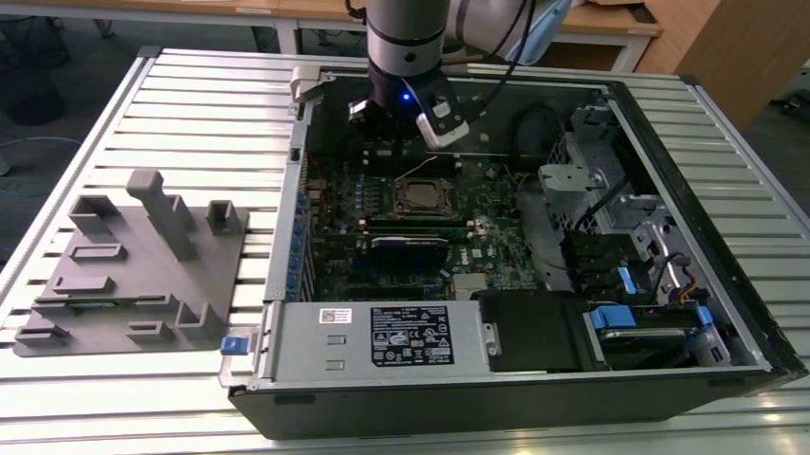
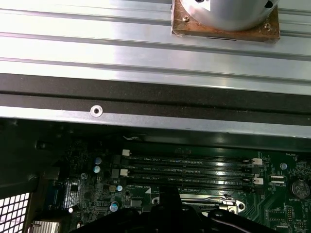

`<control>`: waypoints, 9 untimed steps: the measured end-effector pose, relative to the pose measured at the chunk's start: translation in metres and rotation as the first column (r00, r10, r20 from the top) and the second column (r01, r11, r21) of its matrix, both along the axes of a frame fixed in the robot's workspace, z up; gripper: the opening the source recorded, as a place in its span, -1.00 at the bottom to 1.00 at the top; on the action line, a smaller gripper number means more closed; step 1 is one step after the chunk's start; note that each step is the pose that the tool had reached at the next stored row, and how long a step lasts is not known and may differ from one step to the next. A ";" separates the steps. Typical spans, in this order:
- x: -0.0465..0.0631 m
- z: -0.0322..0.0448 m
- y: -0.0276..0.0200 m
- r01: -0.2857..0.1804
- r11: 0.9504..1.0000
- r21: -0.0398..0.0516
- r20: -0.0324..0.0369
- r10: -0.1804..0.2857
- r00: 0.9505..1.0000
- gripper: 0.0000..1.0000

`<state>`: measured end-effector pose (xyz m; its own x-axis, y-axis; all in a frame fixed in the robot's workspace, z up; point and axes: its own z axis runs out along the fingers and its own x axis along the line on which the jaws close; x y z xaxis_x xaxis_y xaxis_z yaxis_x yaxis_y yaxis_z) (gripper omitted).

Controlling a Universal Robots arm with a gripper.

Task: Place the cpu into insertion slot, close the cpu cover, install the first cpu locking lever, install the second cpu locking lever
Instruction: 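Install the first cpu locking lever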

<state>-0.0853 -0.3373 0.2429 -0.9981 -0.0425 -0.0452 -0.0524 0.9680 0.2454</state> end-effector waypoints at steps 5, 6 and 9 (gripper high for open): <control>0.000 -0.0006 0.0001 0.000 1.000 0.000 0.000 0.000 1.000 -0.80; 0.000 -0.0008 0.0004 0.000 1.000 0.000 0.000 0.000 1.000 -0.80; 0.000 -0.0010 0.0013 0.000 1.000 0.000 0.000 0.000 1.000 -0.80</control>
